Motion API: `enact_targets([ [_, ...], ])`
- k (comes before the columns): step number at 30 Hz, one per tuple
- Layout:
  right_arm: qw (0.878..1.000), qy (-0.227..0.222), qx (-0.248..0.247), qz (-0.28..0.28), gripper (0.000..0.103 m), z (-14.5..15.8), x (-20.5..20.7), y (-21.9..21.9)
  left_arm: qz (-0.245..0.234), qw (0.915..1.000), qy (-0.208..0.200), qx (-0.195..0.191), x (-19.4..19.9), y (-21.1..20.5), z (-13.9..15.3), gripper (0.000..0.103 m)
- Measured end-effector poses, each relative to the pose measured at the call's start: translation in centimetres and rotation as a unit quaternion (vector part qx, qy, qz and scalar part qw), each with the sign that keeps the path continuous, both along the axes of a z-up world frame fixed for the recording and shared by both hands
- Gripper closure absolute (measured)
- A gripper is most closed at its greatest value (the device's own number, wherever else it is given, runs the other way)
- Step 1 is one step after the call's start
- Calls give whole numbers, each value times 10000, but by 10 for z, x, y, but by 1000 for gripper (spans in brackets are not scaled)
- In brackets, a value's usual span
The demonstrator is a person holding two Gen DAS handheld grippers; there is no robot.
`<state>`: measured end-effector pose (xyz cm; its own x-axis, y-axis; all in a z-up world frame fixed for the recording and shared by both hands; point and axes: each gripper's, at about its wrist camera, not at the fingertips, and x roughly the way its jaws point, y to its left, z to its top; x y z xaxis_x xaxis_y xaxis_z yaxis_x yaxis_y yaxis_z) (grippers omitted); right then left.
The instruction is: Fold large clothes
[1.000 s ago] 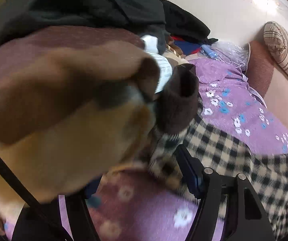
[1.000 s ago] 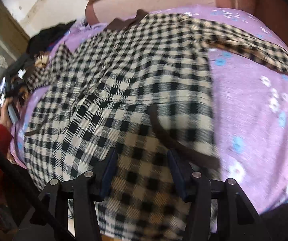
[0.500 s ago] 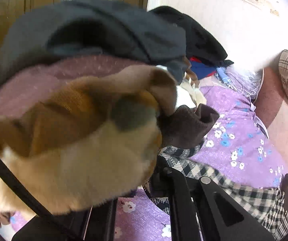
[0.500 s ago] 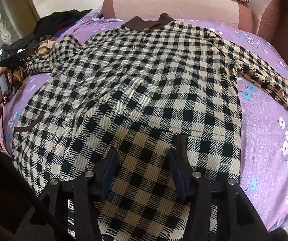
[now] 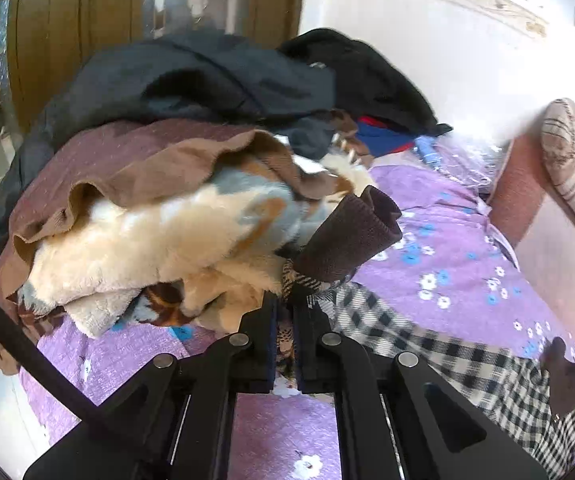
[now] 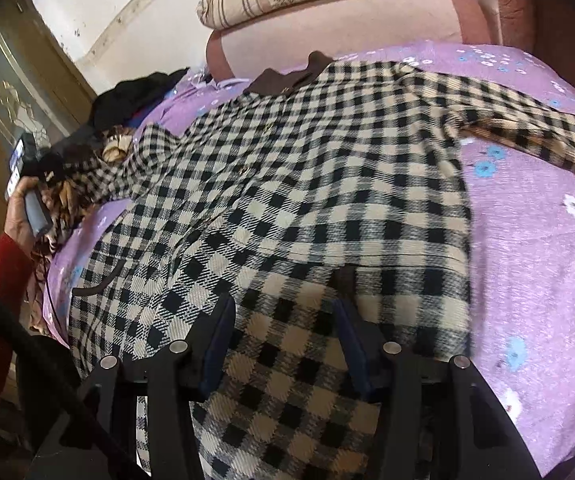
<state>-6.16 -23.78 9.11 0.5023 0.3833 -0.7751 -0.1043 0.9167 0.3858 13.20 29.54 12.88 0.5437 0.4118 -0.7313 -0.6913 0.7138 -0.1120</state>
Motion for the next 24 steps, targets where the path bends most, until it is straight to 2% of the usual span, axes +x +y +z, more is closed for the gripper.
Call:
enact_targets([
  [4,9999,-12,55,-93,47,1,-9,-14,104,9985,-116,-516,-16,31,-1,97],
  [7,9999,1,76,-149,47,-1,-12,-18,-71,9943,-259,-1029,-23,45,-5,97],
  [12,9999,15,91,-144,47,-2,-12,-12,-412,9942,-298,-943,-44,34,-11,97],
  [19,9999,4,-115,123,47,-1,-9,13,-513,9856,-372,-1570,-77,35,-40,100],
  [24,9998,23,-84,199,47,-4,-8,19,-1054,9826,-539,-1433,-74,-8,-22,100],
])
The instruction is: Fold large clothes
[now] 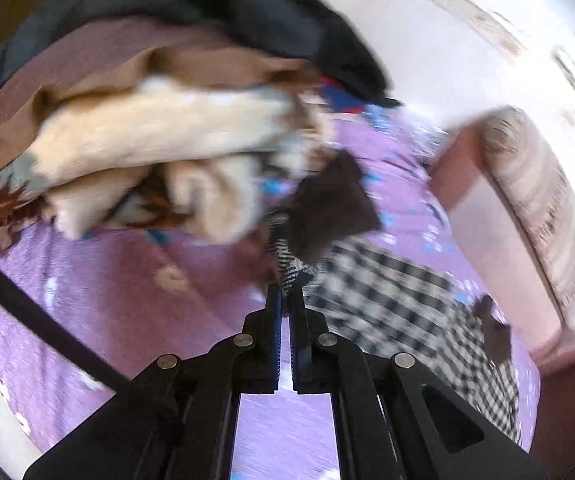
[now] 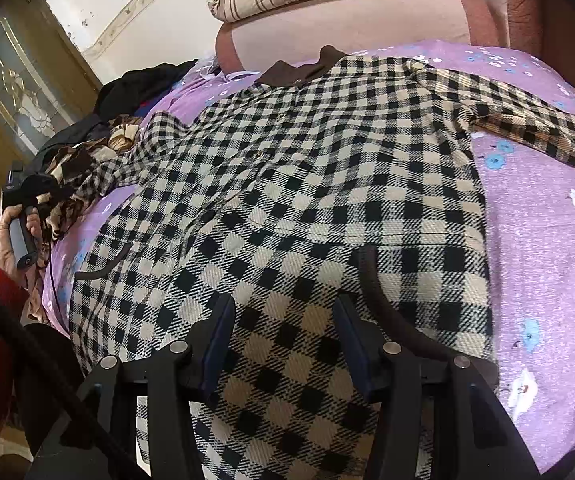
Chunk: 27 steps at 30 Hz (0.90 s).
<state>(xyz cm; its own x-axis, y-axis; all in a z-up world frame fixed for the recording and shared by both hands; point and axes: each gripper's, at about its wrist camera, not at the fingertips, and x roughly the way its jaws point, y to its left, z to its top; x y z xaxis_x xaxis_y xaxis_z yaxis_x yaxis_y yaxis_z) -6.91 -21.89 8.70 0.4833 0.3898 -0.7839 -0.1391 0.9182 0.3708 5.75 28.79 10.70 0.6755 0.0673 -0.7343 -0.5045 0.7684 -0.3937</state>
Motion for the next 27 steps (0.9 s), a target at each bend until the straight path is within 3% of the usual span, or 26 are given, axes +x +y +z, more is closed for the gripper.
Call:
enact_targets([
  [3,10000,-25,59,-8,47,0,0,0,-623,9979,-189,21,19,-53,16,100],
  [7,9998,-73,146,-87,47,2,-1,-7,-1656,9855,-320,-186,55,-150,30,100],
  [9,9996,-85,187,-206,47,2,-3,-17,-2303,9718,-390,-329,69,-206,32,100],
  [11,9992,-87,217,-318,47,3,-4,-26,-3159,9468,-331,-507,82,-265,29,99],
  [13,9986,-71,249,-469,47,3,-6,-38,-3721,9260,-60,-627,86,-309,20,90],
  [14,9980,-63,261,-568,47,4,-6,-46,-3841,9207,4,-696,83,-322,16,85],
  [16,9973,-63,282,-680,47,5,-6,-56,-4005,9131,4,-766,75,-331,14,60],
  [17,9969,-52,308,-722,47,6,-5,-60,-4049,9114,-29,-739,69,-327,14,56],
  [21,9961,-74,384,-795,47,12,9,-75,-3929,9185,-99,-432,42,-283,19,41],
  [22,9963,-127,348,-775,46,16,17,-76,-3725,9277,-98,-208,34,-265,21,36],
  [25,9970,-243,308,-665,41,24,42,-67,-2943,9542,19,532,28,-218,14,35],
  [27,9972,-329,365,-558,37,29,69,-57,-2601,9632,79,674,28,-188,7,35],
])
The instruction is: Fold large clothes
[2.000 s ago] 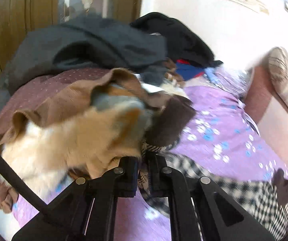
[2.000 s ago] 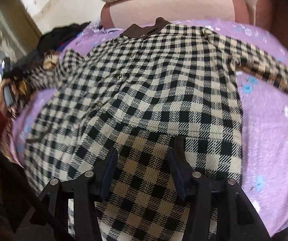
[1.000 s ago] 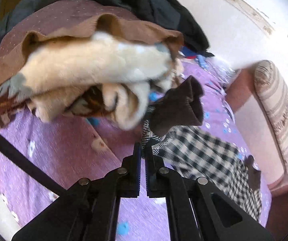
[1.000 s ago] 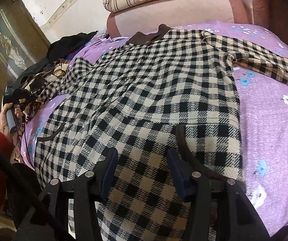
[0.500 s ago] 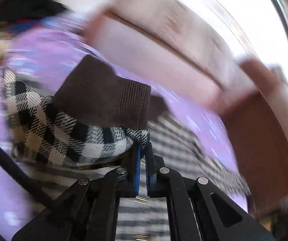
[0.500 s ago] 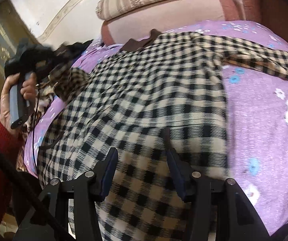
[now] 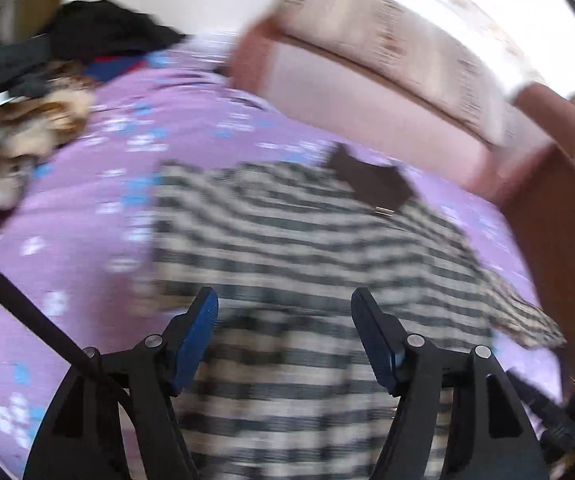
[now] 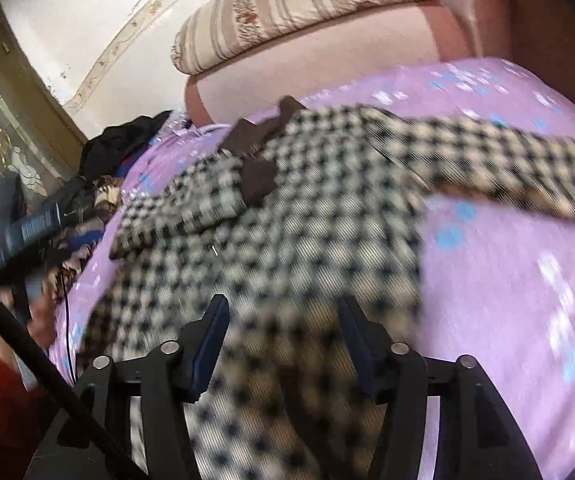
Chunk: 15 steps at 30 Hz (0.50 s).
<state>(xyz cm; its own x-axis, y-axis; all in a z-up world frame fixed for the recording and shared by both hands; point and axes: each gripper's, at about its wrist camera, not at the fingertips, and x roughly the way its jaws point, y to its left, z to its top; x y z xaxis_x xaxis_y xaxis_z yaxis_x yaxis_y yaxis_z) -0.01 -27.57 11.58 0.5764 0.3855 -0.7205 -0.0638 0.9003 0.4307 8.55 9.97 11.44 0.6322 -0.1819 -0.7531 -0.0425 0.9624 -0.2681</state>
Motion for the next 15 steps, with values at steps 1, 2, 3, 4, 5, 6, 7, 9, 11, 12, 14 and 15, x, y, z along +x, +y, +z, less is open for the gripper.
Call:
enact_targets([
  [1,9999,-18,115,73,34,1,20,8,204,9998,19,39,0,15,-4,35],
  [2,9996,13,274,109,32,0,38,14,387,9992,29,28,2,27,-8,35],
  [3,9988,89,471,120,32,-3,56,19,503,9987,22,-41,2,38,-12,35],
  [4,9974,191,684,102,32,-7,74,23,553,9984,15,-107,2,46,-16,35],
  [5,9955,318,890,53,32,-14,93,28,581,9982,9,-124,2,52,-19,35],
  [6,9940,423,1009,-5,32,-20,106,32,595,9982,2,-76,3,53,-21,35],
  [7,9920,575,1121,-122,32,-30,123,37,610,9981,-12,10,4,58,-23,35],
  [9,9873,840,1316,-298,32,-48,148,46,652,9977,-55,176,7,63,-22,35],
  [11,9839,1014,1420,-384,34,-61,165,55,697,9972,-101,251,8,68,-19,35],
  [12,9832,1045,1449,-380,38,-64,172,61,721,9970,-118,258,9,70,-16,35],
  [14,9820,1040,1552,-276,86,-63,182,70,772,9965,-135,280,7,73,-15,35],
  [15,9804,1076,1635,-221,89,-62,186,75,796,9963,-140,288,5,73,-14,35],
])
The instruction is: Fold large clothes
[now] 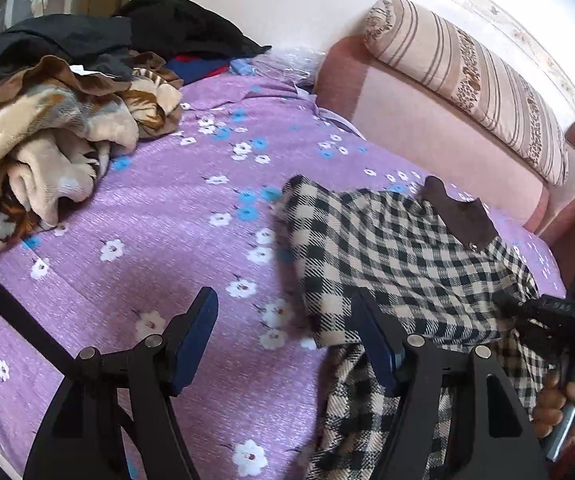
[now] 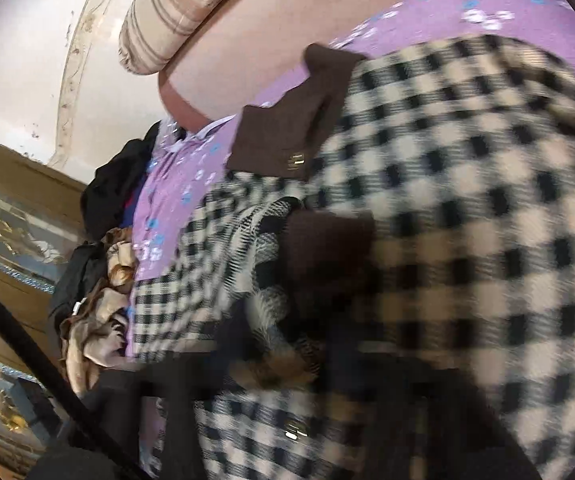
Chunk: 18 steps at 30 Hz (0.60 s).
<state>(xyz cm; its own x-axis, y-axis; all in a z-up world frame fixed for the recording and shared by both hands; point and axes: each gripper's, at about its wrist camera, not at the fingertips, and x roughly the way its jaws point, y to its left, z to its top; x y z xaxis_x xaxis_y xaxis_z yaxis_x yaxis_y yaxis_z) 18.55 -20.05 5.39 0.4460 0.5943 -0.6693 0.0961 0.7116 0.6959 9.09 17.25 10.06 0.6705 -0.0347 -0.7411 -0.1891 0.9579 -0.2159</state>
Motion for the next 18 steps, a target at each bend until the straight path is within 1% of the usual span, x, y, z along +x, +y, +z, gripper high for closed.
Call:
enact_targets([
  [2,9999,-151,-12,-14,90,13,0,3,29,10000,10,-4,0,1,0,35],
  [4,9985,-454,-293,-79,91,39,-6,-3,23,10000,65,-15,2,0,-2,35],
  [5,9979,-500,-397,-136,91,45,-8,-7,1,9999,102,-11,3,-1,-4,35],
  [7,9939,-625,-815,-391,91,62,-20,-27,-87,9998,203,22,6,-7,-10,35],
  [8,9922,-627,-967,-476,91,64,-23,-35,-138,9996,249,48,7,-11,-13,35],
  [10,9859,-457,-1469,-664,91,61,-34,-53,-260,9989,349,148,8,-21,-19,35],
  [12,9784,-57,-1912,-786,87,45,-40,-72,-381,9979,433,286,9,-31,-25,35],
  [13,9729,104,-2136,-877,77,39,-43,-78,-447,9972,481,368,9,-36,-28,35],
  [14,9669,219,-2339,-997,64,35,-46,-85,-517,9963,528,442,8,-41,-31,35],
  [16,9614,214,-2468,-1201,49,36,-56,-98,-653,9940,667,564,8,-49,-38,35],
  [17,9572,115,-2572,-1323,49,44,-62,-99,-706,9930,746,588,8,-52,-41,35],
  [18,9535,24,-2688,-1363,49,52,-65,-96,-796,9913,872,578,8,-55,-45,38],
])
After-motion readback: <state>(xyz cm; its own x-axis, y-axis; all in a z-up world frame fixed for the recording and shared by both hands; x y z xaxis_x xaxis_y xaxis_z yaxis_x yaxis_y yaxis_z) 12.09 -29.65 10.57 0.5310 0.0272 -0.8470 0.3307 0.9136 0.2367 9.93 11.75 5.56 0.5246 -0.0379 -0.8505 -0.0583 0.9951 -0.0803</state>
